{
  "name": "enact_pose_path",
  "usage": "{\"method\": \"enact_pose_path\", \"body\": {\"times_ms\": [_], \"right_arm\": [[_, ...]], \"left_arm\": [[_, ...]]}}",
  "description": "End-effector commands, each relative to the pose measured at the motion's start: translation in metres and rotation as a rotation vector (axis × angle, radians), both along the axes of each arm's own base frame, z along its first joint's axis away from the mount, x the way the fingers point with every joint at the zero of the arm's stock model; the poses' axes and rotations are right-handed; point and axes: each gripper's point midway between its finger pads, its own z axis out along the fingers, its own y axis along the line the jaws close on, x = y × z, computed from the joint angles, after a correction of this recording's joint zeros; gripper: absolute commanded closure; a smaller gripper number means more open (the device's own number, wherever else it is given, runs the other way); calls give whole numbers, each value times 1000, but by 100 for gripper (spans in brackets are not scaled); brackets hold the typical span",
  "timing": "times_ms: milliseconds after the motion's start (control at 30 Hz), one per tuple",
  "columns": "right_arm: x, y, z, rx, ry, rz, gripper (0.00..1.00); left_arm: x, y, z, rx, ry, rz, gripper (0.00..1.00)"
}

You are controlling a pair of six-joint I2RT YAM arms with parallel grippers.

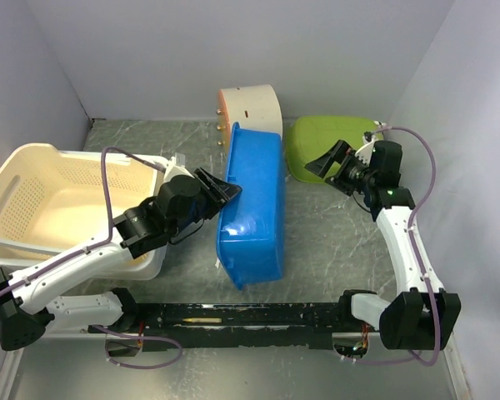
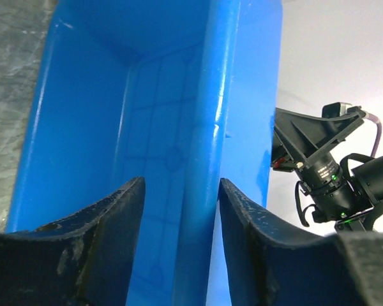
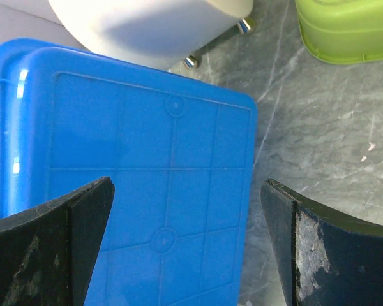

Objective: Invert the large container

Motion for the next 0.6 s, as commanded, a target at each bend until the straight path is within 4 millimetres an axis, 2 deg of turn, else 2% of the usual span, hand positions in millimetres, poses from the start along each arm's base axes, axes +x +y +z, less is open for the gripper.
{"method": "enact_pose_path", "body": {"times_ms": [0, 100, 300, 400, 500, 567], "right_arm": [[1, 3, -35, 42, 76, 2, 0], [-1, 6, -55, 73, 115, 3, 0], [-8, 16, -94, 137, 201, 22, 0], [-11, 18, -113, 156, 235, 18, 0], [-16, 28, -130, 224, 264, 66, 0], [-19, 41, -128, 328, 235, 117, 0]], "left_arm": [[-25, 62, -114, 452, 210, 22, 37], [-26, 69, -115, 488, 212, 24, 30], [-28, 77, -116, 558, 221, 18, 29], [-29, 82, -119, 596, 241, 23, 34], [-30, 85, -121, 625, 258, 28, 47], [-29, 84, -121, 627, 257, 25, 53]]}}
